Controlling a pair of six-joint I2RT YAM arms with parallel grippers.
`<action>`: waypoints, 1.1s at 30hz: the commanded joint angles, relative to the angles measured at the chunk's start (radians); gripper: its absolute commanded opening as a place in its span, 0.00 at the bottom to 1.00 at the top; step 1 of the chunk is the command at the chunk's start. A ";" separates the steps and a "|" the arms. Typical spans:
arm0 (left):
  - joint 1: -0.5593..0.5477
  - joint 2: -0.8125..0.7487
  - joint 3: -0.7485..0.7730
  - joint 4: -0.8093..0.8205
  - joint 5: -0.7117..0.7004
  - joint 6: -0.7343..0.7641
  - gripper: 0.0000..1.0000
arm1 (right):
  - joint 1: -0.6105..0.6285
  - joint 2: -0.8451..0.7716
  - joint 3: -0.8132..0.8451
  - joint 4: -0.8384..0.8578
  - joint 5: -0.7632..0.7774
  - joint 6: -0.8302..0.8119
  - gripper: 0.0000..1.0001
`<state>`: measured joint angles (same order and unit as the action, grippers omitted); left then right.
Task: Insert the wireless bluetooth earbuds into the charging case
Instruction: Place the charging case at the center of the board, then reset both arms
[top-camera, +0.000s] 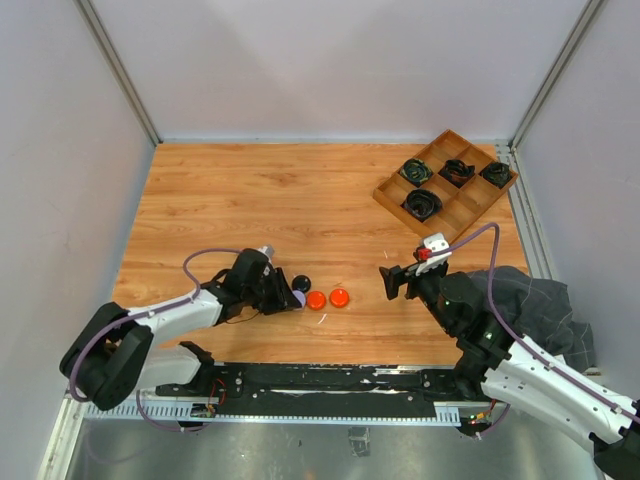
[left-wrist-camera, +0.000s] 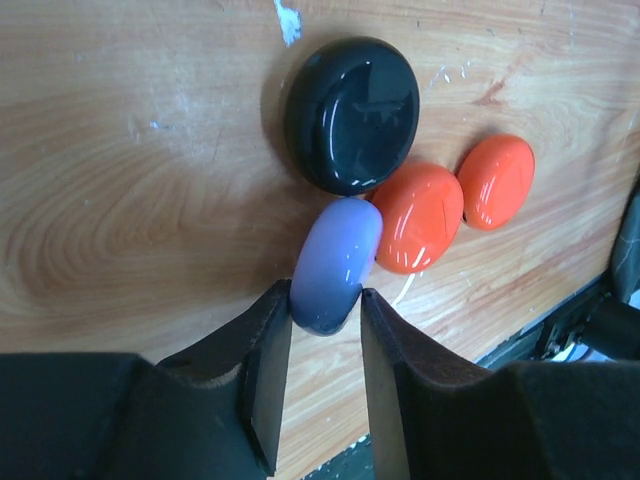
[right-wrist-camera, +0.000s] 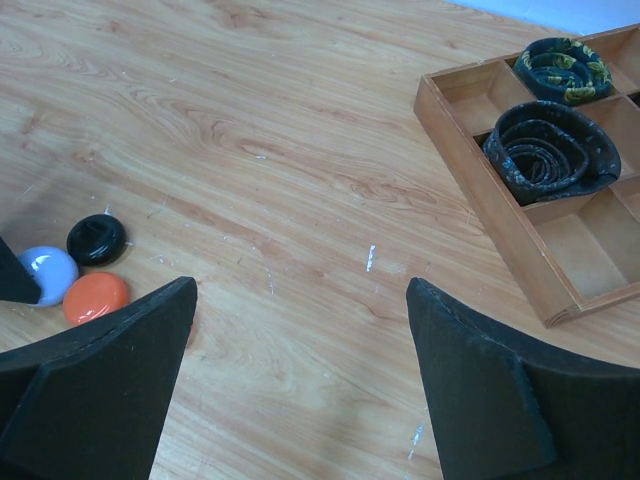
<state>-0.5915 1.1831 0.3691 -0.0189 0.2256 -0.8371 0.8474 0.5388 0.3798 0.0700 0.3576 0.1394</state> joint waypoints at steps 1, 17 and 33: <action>-0.001 0.075 0.048 0.066 0.007 0.024 0.40 | -0.011 -0.004 -0.009 0.013 0.031 0.015 0.87; 0.024 0.095 0.093 0.056 -0.086 0.055 0.77 | -0.011 0.014 -0.011 0.014 0.069 0.017 0.91; 0.219 -0.525 0.192 -0.426 -0.395 0.168 0.99 | -0.063 0.081 0.185 -0.327 0.346 0.122 0.98</action>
<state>-0.3813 0.8490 0.4706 -0.2424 -0.0010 -0.7235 0.8093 0.6231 0.4488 -0.0692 0.5797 0.1913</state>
